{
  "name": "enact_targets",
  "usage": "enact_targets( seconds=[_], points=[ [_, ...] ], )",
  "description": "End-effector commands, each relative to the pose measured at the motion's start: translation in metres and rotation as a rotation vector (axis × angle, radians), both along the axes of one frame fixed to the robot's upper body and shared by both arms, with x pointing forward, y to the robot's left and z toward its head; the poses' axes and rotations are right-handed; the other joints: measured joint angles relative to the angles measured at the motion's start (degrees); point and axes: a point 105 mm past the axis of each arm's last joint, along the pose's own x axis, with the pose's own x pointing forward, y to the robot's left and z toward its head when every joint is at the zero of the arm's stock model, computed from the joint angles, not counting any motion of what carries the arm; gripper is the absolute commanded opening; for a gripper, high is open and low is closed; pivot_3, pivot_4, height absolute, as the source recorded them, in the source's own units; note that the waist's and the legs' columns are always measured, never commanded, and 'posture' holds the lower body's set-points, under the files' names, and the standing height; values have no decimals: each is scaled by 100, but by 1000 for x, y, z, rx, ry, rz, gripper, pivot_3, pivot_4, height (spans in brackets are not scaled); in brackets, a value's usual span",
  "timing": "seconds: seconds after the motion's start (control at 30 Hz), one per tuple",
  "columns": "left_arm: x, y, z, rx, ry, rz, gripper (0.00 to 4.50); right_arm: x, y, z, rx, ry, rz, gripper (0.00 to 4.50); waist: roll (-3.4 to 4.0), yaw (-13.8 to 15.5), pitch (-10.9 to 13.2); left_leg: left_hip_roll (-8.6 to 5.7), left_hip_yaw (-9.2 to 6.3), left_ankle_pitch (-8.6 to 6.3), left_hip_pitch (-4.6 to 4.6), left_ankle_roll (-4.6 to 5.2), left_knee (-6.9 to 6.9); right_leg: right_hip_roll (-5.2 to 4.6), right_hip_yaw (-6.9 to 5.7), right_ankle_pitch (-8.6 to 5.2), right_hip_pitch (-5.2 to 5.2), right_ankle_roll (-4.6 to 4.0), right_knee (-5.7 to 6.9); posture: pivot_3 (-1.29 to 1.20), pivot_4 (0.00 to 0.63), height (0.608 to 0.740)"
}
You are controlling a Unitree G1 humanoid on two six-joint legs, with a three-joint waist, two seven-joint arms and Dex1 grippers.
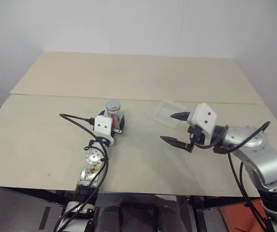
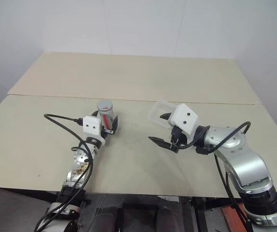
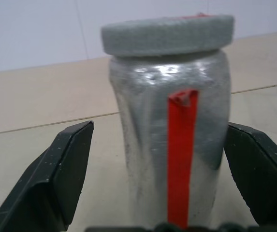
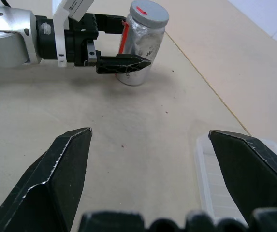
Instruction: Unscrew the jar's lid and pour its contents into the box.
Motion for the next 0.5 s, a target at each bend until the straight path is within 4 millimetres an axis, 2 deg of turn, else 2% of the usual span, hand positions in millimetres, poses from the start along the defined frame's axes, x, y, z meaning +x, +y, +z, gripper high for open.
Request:
enact_targets(
  seconds=[0.03,0.13,0.17,0.23,0.43,0.5],
  points=[
    [3,-3,16,-17,-71,24,4447,-3,-1,17,4,-86,-4,4500,0,-2,0,0,0,0,0,0,0,0,0,0,0,1,0,0,150,740],
    [5,-2,17,-42,-75,48,4447,-3,-2,18,3,-88,-8,4500,0,-1,0,0,0,0,0,0,0,0,0,1,0,1,1,0,150,740],
    [6,-2,17,-46,-75,46,4270,-3,-2,18,3,-88,-9,4500,0,-1,0,0,-1,0,0,0,1,0,0,1,0,2,1,0,150,740],
    [6,-4,17,-19,-87,38,3830,-3,-3,18,1,-87,-11,4500,0,-1,0,-1,-1,0,0,0,0,0,0,1,0,2,-1,0,150,740],
    [7,-11,12,-41,-57,-1,1927,-4,-3,18,-1,-89,-23,4500,0,-1,0,-1,0,0,0,0,1,0,0,2,1,2,0,0,150,740],
    [7,-13,13,-48,-53,-13,1927,-5,-4,18,0,-90,-26,4500,0,-1,0,-1,0,0,0,0,1,-1,0,2,1,2,1,0,150,740]
  ],
)
